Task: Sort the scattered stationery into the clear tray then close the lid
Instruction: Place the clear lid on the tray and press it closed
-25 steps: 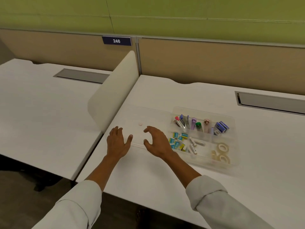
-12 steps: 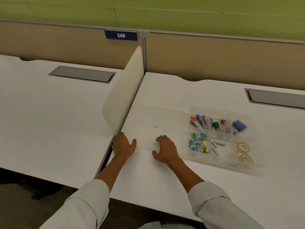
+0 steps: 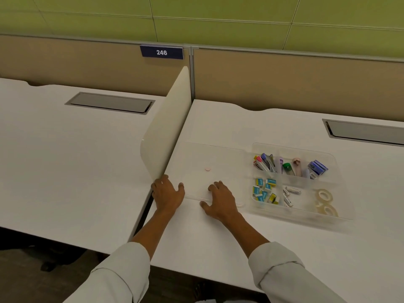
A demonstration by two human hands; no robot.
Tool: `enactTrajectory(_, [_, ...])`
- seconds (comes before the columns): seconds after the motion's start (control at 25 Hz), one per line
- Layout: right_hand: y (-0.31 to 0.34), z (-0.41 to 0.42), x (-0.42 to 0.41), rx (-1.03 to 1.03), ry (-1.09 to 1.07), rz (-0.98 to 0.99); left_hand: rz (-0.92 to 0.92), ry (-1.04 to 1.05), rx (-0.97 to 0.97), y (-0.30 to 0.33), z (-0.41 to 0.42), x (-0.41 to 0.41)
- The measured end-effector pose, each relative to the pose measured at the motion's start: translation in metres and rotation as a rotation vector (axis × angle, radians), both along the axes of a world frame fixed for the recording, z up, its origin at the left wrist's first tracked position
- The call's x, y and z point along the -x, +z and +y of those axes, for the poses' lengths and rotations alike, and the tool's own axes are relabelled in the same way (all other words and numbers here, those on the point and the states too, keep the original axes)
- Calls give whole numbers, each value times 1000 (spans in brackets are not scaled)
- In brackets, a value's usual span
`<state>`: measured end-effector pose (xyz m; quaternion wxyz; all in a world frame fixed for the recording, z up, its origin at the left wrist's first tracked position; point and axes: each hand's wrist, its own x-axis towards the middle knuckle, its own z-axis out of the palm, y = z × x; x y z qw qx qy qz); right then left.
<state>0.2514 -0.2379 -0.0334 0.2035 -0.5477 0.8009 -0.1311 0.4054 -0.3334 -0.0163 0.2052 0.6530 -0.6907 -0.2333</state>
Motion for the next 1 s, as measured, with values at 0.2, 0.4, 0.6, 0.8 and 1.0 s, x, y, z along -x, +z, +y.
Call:
enactTrajectory(0.2, [14,-3,-7,-60,77,150,246,166,-6,16,0,9])
enactTrajectory(0.4, [32,-12,-15,-93,117,409,504,192,316,57,8,21])
enactTrajectory(0.6, [64,-17,5,48,8,302,645,-90,587,105,1,32])
enactTrajectory(0.8, [100,-6,25,444,-273,-52,607,-125,623,109,1,64])
enactTrajectory(1.0, [122,9,48,915,-630,-938,531,180,-361,89,8,119])
